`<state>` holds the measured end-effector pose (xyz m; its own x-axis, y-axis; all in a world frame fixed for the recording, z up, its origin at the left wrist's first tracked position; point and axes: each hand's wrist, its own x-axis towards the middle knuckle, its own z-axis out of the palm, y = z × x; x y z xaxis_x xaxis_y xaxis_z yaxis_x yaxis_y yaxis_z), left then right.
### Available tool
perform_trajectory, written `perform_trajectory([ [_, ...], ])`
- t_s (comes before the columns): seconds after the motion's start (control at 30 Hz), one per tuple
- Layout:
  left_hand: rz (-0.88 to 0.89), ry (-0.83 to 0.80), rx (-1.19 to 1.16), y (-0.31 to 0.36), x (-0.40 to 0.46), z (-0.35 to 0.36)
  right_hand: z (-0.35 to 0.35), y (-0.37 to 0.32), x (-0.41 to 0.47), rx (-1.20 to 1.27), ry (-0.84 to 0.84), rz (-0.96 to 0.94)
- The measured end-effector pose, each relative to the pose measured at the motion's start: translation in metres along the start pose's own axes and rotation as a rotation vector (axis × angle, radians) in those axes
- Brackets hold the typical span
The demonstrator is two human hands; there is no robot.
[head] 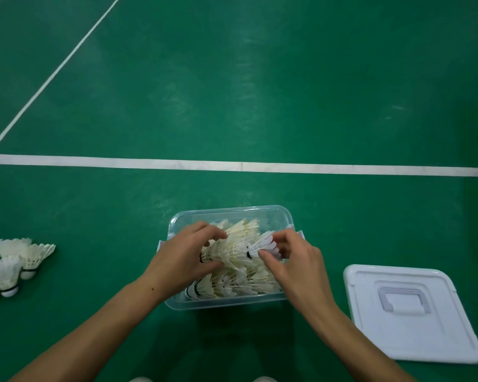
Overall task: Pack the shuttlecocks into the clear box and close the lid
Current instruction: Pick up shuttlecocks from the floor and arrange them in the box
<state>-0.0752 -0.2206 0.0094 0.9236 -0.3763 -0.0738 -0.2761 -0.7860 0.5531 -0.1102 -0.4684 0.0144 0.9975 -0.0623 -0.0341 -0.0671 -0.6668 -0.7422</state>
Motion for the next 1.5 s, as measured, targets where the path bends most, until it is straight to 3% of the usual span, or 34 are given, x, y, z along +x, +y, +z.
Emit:
perform_trajectory([
  [0.27,-0.038,0.038,0.040,-0.005,-0.004,0.007,0.034,-0.006,-0.004,-0.058,-0.006,0.063],
  [0.47,-0.045,0.050,0.049,-0.002,-0.004,0.012,0.017,-0.006,-0.002,-0.075,-0.136,0.085],
  [0.67,-0.048,0.075,-0.018,-0.002,-0.013,-0.004,-0.024,-0.009,0.007,-0.179,-0.111,-0.016],
  [0.83,-0.076,0.202,-0.123,0.007,-0.033,-0.043,-0.033,-0.046,0.017,-0.252,-0.102,-0.123],
  [1.0,-0.148,0.336,-0.195,-0.036,-0.081,-0.071,0.022,-0.107,0.024,-0.162,-0.195,-0.284],
  [1.27,-0.450,0.628,-0.412,-0.157,-0.176,-0.081,0.165,-0.175,0.032,-0.136,-0.426,-0.417],
  [1.5,-0.657,0.741,-0.416,-0.242,-0.245,-0.106,0.277,-0.228,0.034,-0.049,-0.612,-0.481],
])
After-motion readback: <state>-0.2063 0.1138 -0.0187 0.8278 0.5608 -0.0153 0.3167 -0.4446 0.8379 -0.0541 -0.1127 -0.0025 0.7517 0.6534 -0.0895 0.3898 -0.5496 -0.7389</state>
